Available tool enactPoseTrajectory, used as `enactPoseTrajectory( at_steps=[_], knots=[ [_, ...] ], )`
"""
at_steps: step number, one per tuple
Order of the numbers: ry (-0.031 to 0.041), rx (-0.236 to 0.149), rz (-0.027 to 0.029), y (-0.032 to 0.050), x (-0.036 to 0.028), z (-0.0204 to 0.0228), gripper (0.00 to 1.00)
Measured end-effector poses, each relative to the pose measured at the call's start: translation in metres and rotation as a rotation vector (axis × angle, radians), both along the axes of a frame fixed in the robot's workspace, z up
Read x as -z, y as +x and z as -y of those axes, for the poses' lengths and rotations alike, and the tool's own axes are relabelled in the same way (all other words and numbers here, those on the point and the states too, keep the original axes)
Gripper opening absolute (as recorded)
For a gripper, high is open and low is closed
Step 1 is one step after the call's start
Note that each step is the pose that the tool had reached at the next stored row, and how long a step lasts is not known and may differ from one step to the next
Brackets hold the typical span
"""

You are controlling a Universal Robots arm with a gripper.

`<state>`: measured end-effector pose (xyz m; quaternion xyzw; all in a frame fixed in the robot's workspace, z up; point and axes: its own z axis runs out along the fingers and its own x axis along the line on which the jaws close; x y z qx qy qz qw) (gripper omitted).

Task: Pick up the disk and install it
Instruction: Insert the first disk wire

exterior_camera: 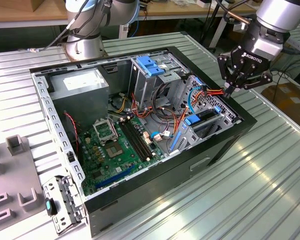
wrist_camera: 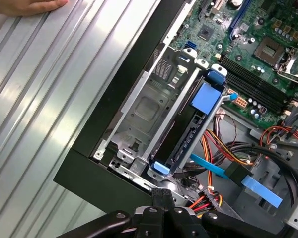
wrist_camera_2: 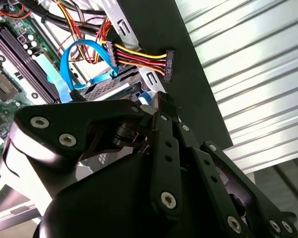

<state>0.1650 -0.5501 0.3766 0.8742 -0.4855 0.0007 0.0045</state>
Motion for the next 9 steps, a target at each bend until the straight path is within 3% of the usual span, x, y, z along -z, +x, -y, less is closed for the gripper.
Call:
enactPoseTrajectory(
  at_steps=[9],
  knots=[
    [-0.0001,-0.006,0.0,0.0001,-0.0001,-0.0001,0.11]
  ],
)
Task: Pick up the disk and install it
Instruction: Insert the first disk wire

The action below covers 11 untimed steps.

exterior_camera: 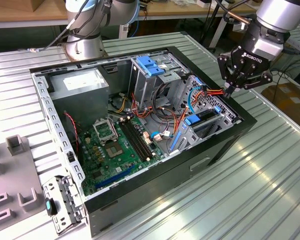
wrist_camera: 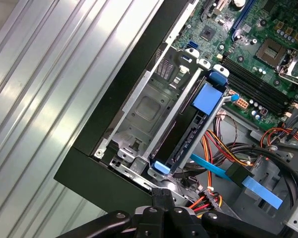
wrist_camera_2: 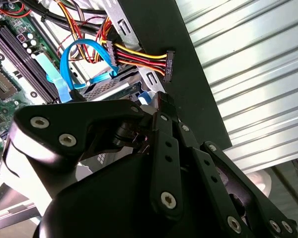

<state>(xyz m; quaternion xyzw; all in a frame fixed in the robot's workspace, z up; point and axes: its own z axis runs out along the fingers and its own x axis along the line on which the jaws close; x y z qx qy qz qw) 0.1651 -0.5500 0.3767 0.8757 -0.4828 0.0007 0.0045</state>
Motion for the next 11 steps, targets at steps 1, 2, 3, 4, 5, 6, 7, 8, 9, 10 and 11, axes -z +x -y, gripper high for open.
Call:
enactPoseTrajectory(
  at_steps=[1,2,3,4,5,6,7,8,9,10,11],
  knots=[
    [-0.0001,0.0,0.0,0.0,0.0,0.0,0.11],
    [0.0,0.0,0.0,0.0,0.0,0.0,0.11],
    [0.0,0.0,0.0,0.0,0.0,0.0,0.11],
    [0.0,0.0,0.0,0.0,0.0,0.0,0.11],
    [0.0,-0.001,0.0,0.0,0.0,0.0,0.11],
    [0.0,-0.009,0.0,0.0002,0.0,-0.0006,0.11],
    [-0.0001,-0.023,0.0,0.0005,0.0,-0.0014,0.11],
    [0.0,-0.028,0.0,0.0012,0.0002,-0.0027,0.11],
    [0.0,-0.031,0.0,0.0029,0.0007,-0.0052,0.11],
    [-0.0001,-0.035,0.0,0.0044,0.0012,-0.0075,0.11],
    [-0.0002,-0.039,0.0,0.0048,0.0015,-0.0091,0.11]
  ],
)
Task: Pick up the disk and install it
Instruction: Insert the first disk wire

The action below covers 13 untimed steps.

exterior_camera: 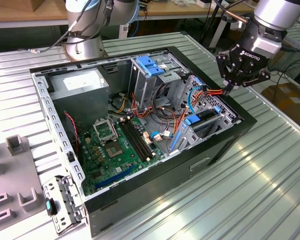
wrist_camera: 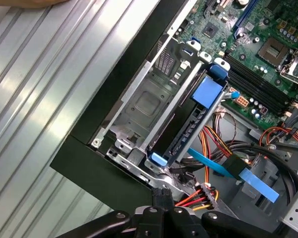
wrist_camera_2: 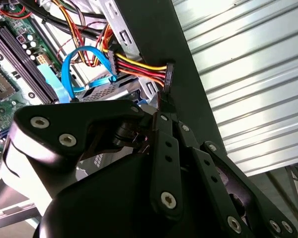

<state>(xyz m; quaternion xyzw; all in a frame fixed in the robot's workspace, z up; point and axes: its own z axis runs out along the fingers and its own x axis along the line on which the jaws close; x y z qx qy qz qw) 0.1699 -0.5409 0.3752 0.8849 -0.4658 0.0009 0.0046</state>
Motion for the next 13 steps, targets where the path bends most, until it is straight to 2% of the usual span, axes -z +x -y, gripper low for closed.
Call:
enactPoseTrajectory(
  at_steps=[2,6,13],
  knots=[
    [0.0002,-0.007,0.0,0.0004,0.0002,-0.0005,0.11],
    [0.0001,-0.044,-0.0001,0.0007,0.0002,-0.0005,0.11],
    [0.0001,-0.046,0.0,0.0007,0.0002,-0.0005,0.11]
  ],
)
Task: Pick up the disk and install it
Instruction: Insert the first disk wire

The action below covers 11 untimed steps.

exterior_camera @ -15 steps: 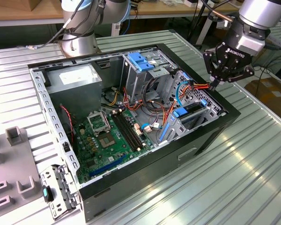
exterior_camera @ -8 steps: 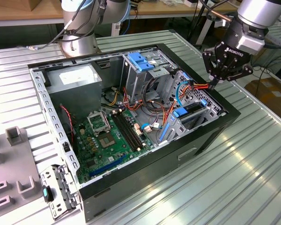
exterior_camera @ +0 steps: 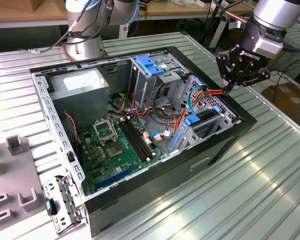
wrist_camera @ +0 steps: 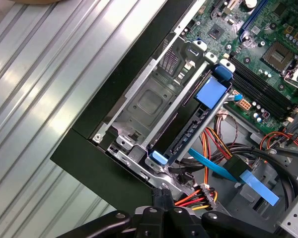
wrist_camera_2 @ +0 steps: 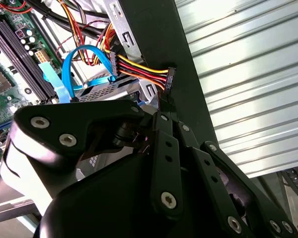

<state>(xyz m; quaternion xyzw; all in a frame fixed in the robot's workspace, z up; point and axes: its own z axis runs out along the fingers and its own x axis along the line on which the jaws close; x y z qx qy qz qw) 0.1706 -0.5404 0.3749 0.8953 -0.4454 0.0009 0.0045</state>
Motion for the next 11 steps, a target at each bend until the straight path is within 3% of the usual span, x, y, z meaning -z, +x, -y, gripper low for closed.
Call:
enactPoseTrajectory(
  at_steps=[8,11],
  knots=[
    [0.0002,-0.004,0.0003,0.0006,0.0001,-0.0003,0.11],
    [-0.0001,-0.045,0.0023,0.0008,0.0003,-0.0011,0.11]
  ],
)
